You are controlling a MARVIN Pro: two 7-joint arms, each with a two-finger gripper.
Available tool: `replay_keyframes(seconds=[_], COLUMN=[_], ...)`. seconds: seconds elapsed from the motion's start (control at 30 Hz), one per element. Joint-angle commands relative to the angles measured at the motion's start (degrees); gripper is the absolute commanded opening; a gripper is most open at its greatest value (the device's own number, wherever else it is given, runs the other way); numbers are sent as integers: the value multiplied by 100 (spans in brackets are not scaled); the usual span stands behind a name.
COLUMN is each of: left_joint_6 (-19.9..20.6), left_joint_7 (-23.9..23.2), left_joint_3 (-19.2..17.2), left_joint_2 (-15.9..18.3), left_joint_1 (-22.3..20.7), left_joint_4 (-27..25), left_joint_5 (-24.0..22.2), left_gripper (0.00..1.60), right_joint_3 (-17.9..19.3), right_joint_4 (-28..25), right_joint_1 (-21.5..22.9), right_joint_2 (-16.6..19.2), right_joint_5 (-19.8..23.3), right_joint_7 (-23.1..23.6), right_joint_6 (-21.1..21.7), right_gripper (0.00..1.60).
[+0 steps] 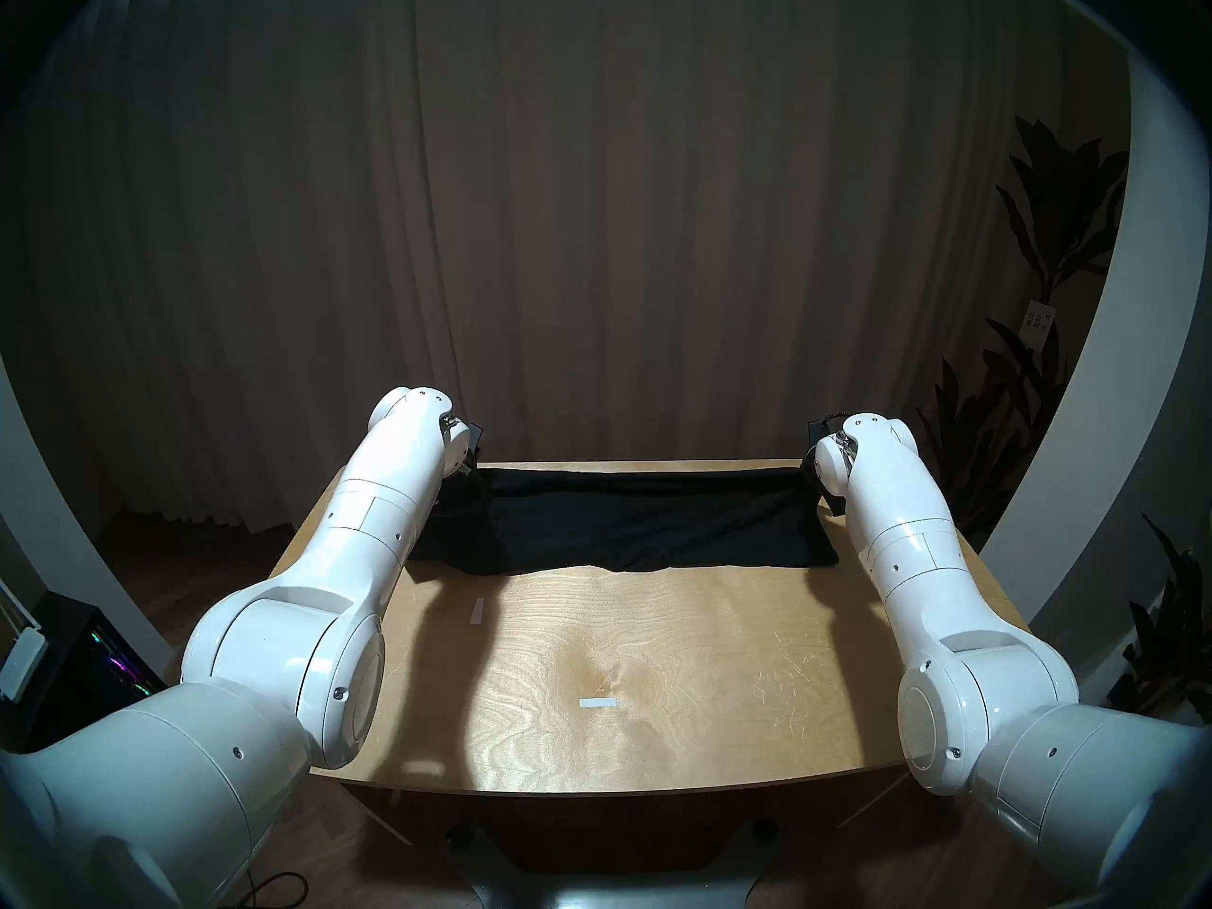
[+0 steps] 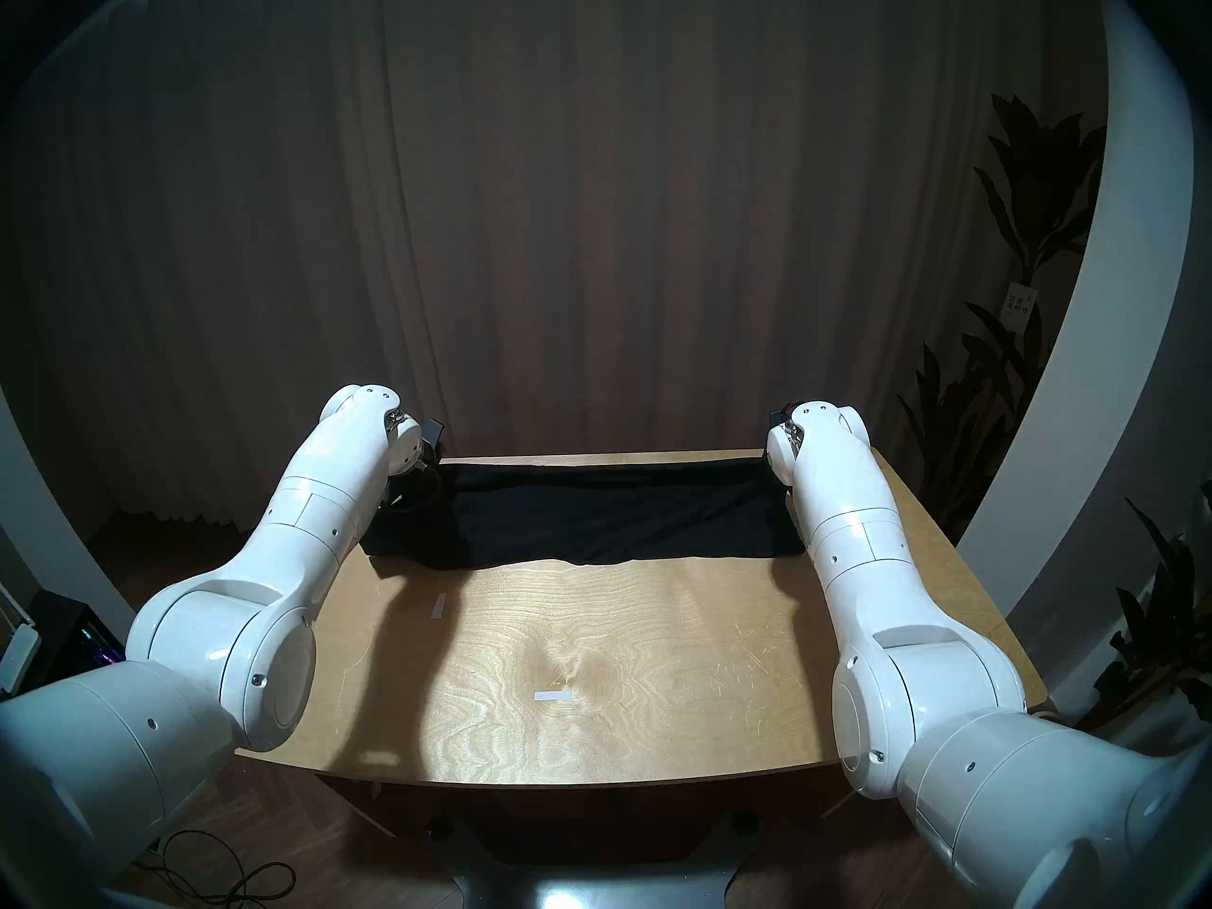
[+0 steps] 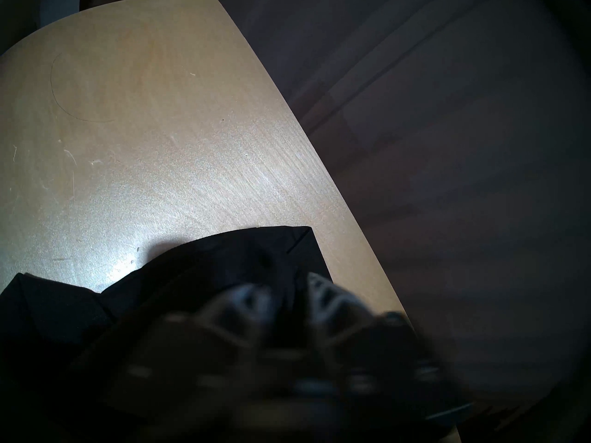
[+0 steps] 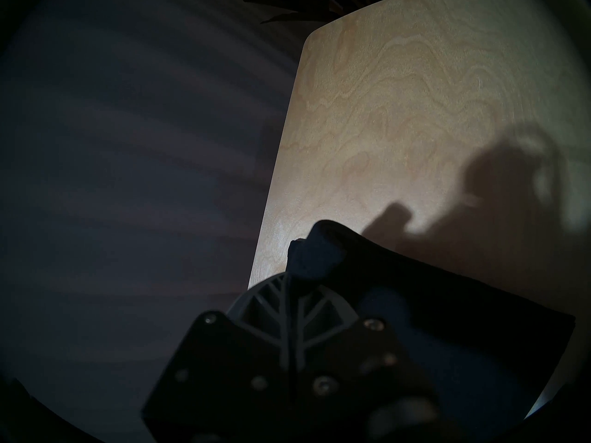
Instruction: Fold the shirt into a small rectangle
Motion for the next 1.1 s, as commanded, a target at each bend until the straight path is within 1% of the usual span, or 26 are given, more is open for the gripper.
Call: replay_keyframes(seconds=[0.0, 0.03, 0.13, 0.23, 0.57, 0.73, 0.83, 0.97, 1.0, 1.07], left_joint_6=[-78, -87, -125, -171, -309, -370, -433, -530, -581, -707], left_joint_7=[-84, -91, -123, -160, -355, -511, -660, -1026, -1199, -1335], left_joint_3=[19, 22, 30, 41, 132, 226, 275, 359, 397, 469], left_joint_2=[-13, -18, -29, -35, -113, -162, -172, -159, -150, -124], left_joint_1=[-460, -484, -556, -619, -809, -828, -847, -910, -904, -841], left_joint_4=[42, 60, 123, 186, 340, 567, 738, 929, 957, 868], left_joint_5=[68, 77, 102, 133, 244, 313, 355, 440, 479, 549], left_gripper=[160, 160, 160, 160, 160, 160, 160, 160, 160, 160], right_joint_3=[29, 35, 55, 71, 111, 135, 163, 201, 208, 235], right_joint_4=[-4, 9, 30, 57, 148, 299, 423, 647, 712, 737], right_joint_1=[350, 366, 438, 516, 834, 937, 992, 1113, 1146, 1149], right_joint_2=[22, 22, 28, 31, 38, 50, 57, 63, 65, 77], right_joint_5=[-12, -14, -19, -32, -65, -91, -99, -111, -112, -88], right_joint_7=[51, 53, 70, 84, 136, 184, 226, 353, 422, 586], right_joint_6=[-63, -70, -92, -116, -187, -250, -304, -384, -396, -389], right_gripper=[77, 128, 133, 160, 160, 160, 160, 160, 160, 160])
